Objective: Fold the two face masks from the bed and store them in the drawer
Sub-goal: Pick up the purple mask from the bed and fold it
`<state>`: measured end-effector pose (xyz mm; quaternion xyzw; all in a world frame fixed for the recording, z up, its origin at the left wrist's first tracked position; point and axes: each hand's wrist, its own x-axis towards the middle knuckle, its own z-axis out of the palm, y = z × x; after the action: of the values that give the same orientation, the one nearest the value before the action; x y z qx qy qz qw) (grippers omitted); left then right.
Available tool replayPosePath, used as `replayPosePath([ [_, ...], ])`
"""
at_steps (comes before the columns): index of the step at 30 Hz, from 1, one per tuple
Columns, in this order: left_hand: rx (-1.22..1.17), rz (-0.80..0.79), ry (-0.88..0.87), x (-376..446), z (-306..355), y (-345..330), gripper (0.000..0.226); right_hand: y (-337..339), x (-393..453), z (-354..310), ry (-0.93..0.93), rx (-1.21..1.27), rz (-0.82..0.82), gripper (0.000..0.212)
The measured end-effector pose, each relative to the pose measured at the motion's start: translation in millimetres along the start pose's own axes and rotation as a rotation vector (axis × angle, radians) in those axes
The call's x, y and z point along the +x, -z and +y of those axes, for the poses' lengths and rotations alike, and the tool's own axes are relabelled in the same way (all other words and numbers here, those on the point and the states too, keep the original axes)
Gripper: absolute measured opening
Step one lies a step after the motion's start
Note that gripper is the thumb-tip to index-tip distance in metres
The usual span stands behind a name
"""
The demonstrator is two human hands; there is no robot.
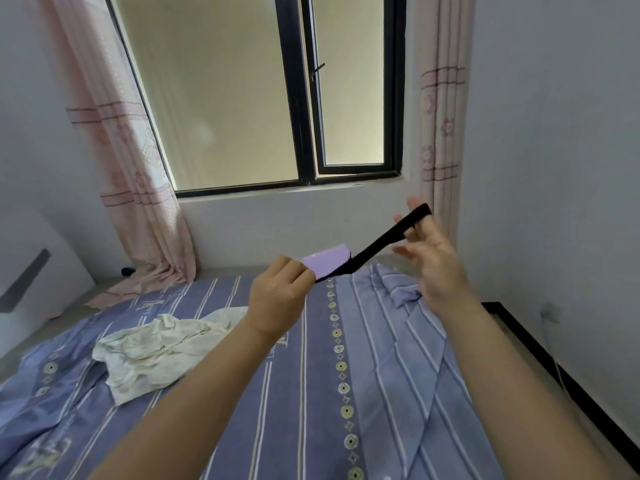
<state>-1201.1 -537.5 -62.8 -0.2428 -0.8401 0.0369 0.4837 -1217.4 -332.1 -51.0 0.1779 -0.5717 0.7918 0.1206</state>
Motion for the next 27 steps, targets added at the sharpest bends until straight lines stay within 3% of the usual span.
replayPosePath([
  [1,-0.008,0.029,-0.008,-3,2,-1,0.026,0,4,4,-0.001,-0.42,0.11,0.049],
  [2,-0.018,0.05,-0.011,-6,2,-2,0.027,3,4,9,-0.026,-0.887,0.051,0.038],
  [3,-0.028,0.064,-0.007,-8,0,-1,0.028,5,3,13,-0.133,-1.304,-0.14,0.03],
  [4,-0.033,0.065,0.002,-10,-4,0,0.028,3,0,14,-0.272,-1.566,-0.374,0.027],
  [5,-0.026,0.066,0.009,-12,-8,1,0.028,3,-6,16,-0.408,-1.591,-0.654,0.026],
  [6,-0.015,0.066,0.011,-14,-13,2,0.028,5,-14,17,-0.526,-1.402,-0.953,0.027],
  [8,-0.006,0.086,0.001,-20,-17,4,0.027,4,-28,11,-0.564,-0.735,-1.378,0.029],
  [9,-0.015,0.117,-0.011,-23,-18,3,0.027,3,-32,8,-0.502,-0.33,-1.426,0.029],
  [10,-0.03,0.153,-0.02,-26,-17,3,0.026,3,-35,6,-0.419,0.096,-1.345,0.03],
  [11,-0.042,0.192,-0.027,-27,-15,3,0.025,1,-34,4,-0.352,0.483,-1.164,0.031],
  [12,-0.051,0.221,-0.03,-27,-13,4,0.025,-1,-31,1,-0.287,0.718,-0.875,0.031],
  [14,-0.05,0.27,-0.045,-26,-8,6,0.023,-4,-21,-1,-0.151,0.621,-0.19,0.021],
  [15,-0.053,0.283,-0.058,-24,-5,7,0.023,-5,-16,4,-0.14,0.482,0.041,0.019],
  [16,-0.064,0.287,-0.072,-22,-2,8,0.024,-7,-13,10,-0.188,0.381,0.166,0.021],
  [18,-0.08,0.301,-0.116,-18,1,10,0.024,-16,-13,26,-0.372,0.24,0.212,0.028],
  [20,-0.126,0.324,-0.154,-19,3,10,0.026,-21,-17,39,-0.491,0.14,0.122,0.034],
  [23,-0.186,0.337,-0.244,-23,3,10,0.015,-21,-17,43,-0.474,0.074,-0.003,0.035],
  [25,-0.199,0.282,-0.296,-25,3,10,0.024,-21,-14,38,-0.43,0.039,-0.005,0.031],
  [27,-0.222,0.19,-0.193,-31,1,9,0.019,-19,-14,35,-0.382,0.001,0.023,0.025],
])
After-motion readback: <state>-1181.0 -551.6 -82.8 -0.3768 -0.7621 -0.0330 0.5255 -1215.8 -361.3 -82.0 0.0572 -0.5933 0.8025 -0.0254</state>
